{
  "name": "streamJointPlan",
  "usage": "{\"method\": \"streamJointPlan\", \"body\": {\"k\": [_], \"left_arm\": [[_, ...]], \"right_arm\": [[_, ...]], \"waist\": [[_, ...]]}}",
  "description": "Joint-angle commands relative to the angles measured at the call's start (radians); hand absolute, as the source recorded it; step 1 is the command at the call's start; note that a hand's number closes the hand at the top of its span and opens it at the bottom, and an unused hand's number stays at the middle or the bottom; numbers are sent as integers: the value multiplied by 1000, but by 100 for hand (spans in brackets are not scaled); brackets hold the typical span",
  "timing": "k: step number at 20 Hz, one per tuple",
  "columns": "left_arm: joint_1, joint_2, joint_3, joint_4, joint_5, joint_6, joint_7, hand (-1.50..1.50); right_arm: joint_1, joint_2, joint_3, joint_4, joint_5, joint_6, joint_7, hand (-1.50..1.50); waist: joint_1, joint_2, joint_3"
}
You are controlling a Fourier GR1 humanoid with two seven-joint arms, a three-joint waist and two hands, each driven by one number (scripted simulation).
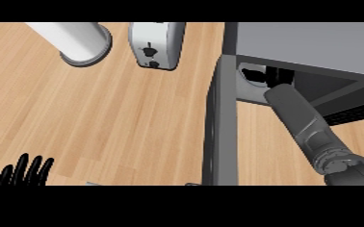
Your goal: Pick up the milk, place it into the microwave and close the microwave
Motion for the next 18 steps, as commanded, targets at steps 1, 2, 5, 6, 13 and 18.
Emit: {"method": "streamJointPlan", "body": {"k": [1, 2, 5, 6, 13, 18], "left_arm": [[6, 10, 6, 13, -7, -21, -20, -150], [-9, 12, 4, 26, 3, -19, -4, -150], [-15, -1, 1, 20, -14, -4, -16, -150], [-20, 11, 14, 23, 2, -10, -8, -150], [-12, 13, 37, 44, -6, -19, -46, -150], [3, 0, 9, 28, -15, -31, -53, -150]], "right_arm": [[-30, 34, 13, 11, 13, 74, 7, -150], [-30, 50, 16, 1, 16, 75, -7, -150], [-53, 57, 12, 4, 12, 134, 2, -150], [-52, 68, 18, 6, 18, 148, -4, -150], [-20, 121, -82, -92, -82, 270, -99, -150], [25, 129, -142, -114, -140, 369, -168, -150]], "waist": [[15, -2, 3], [2, 0, 3], [-3, -3, 3], [-3, -2, 3], [-46, -20, 5], [-60, -22, 5]]}}
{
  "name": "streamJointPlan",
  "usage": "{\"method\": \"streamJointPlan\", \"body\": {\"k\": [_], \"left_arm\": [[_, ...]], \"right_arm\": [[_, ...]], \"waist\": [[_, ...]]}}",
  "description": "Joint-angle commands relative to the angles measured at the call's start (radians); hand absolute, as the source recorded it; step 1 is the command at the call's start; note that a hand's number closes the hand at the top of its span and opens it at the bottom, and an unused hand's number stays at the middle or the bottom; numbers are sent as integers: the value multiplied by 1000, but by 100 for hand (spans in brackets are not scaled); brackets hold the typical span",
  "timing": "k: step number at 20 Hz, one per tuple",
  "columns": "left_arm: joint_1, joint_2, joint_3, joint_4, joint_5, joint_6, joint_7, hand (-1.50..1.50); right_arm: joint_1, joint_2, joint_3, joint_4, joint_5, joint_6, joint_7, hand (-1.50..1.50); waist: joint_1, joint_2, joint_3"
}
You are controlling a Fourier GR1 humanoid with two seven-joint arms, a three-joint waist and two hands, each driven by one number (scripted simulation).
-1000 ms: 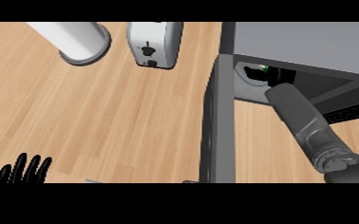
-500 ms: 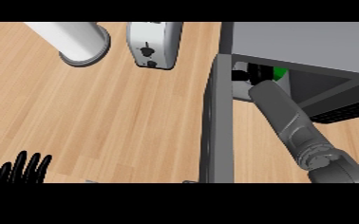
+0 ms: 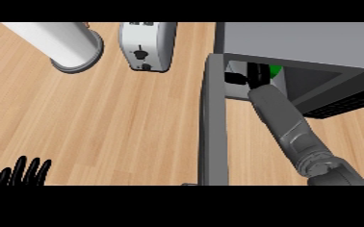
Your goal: Pick up the milk, place it into the microwave and close the microwave
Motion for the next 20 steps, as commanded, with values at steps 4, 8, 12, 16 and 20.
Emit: {"method": "streamJointPlan", "body": {"k": [4, 8, 12, 16, 20], "left_arm": [[55, -10, -10, -23, -12, -8, -9, -150], [24, 12, 38, 3, 23, -13, -11, -150], [77, 2, 21, -64, 21, -5, 22, -150], [90, -30, -13, -63, -5, -2, 21, -150], [91, -44, -7, -49, -36, 8, 4, -150]], "right_arm": [[74, 41, -121, -72, -126, 201, -137, -150], [143, 66, -150, -68, -156, 288, -227, -150], [168, 64, -166, -55, -168, 340, -269, -150], [241, 47, -160, -54, -160, 406, -344, -150], [304, 41, -172, -72, -175, 494, -415, -150]], "waist": [[-31, -26, 2], [-56, -33, -1], [-67, -42, -2], [-90, -51, -3], [-101, -55, -4]]}}
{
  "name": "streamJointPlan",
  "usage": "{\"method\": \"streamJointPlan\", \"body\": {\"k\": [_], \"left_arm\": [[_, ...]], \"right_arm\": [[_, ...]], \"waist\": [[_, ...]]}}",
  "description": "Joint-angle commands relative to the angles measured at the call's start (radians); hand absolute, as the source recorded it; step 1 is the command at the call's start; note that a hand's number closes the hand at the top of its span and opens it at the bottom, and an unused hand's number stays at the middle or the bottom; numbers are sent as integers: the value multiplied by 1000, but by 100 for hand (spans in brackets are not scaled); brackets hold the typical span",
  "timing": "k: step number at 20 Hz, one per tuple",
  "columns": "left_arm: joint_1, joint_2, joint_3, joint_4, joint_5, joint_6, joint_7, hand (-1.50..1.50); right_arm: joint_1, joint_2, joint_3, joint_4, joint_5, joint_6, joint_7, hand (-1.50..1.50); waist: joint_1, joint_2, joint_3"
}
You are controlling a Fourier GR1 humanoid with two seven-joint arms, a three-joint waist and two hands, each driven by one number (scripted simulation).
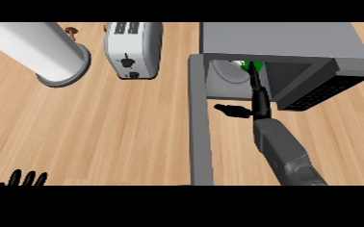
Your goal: Pick up the milk, place it into the microwave and close the microwave
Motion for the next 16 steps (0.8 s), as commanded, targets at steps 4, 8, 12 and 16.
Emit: {"method": "streamJointPlan", "body": {"k": [4, 8, 12, 16], "left_arm": [[34, 2, 5, -11, -26, -20, 6, -150], [1, -22, -55, 0, -95, 6, 54, -150], [11, -48, -99, 29, -179, 3, 4, -150], [-28, -14, -73, 38, -112, -18, 50, -150]], "right_arm": [[109, 31, 12, -36, -4, 143, -106, -150], [170, 16, 60, -88, 21, 218, -63, -150], [281, -31, 77, -208, 10, 245, -51, -150], [431, -21, 90, -342, -9, 234, -52, -150]], "waist": [[-28, -14, -2], [-45, -19, -3], [-56, -24, -4], [-66, -27, -5]]}}
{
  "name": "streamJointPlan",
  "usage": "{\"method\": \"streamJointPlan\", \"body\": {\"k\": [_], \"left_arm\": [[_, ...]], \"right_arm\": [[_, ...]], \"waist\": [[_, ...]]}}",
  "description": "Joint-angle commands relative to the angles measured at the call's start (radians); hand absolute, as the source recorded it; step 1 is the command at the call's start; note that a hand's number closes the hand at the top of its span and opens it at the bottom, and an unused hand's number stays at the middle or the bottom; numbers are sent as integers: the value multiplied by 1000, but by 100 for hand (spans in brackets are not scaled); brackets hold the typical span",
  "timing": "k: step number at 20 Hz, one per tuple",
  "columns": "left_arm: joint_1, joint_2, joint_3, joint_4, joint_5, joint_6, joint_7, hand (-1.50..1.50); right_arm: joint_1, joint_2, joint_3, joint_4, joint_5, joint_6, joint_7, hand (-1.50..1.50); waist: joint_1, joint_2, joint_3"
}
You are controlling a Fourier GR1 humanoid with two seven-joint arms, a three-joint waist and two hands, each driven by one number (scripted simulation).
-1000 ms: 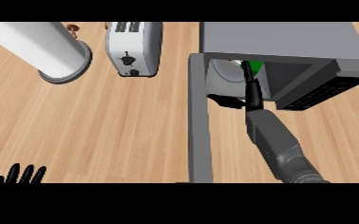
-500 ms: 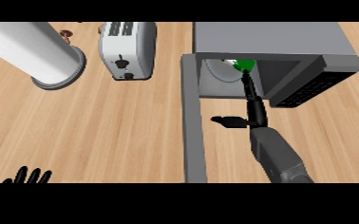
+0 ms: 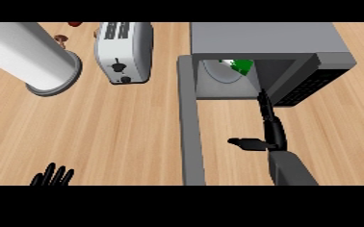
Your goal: Pick up the milk, place it into the microwave and close the microwave
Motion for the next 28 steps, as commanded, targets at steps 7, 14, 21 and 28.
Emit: {"method": "streamJointPlan", "body": {"k": [7, 14, 21, 28], "left_arm": [[-139, 20, -134, 76, -153, -18, 76, -150], [-278, -25, -248, 191, -347, 44, 54, 150], [-460, -29, -246, 335, -316, 198, 97, 150], [-595, -16, -375, 530, -440, 241, 86, 150]], "right_arm": [[266, -130, 8, -286, -58, 144, 14, 150], [391, -169, -35, -442, -154, 200, 119, -150], [501, -234, -95, -527, -218, 250, 118, -150], [535, -286, -115, -489, -249, 376, 65, -150]], "waist": [[-18, -1, -1], [-8, 2, -1], [0, 4, 0], [-4, 5, 1]]}}
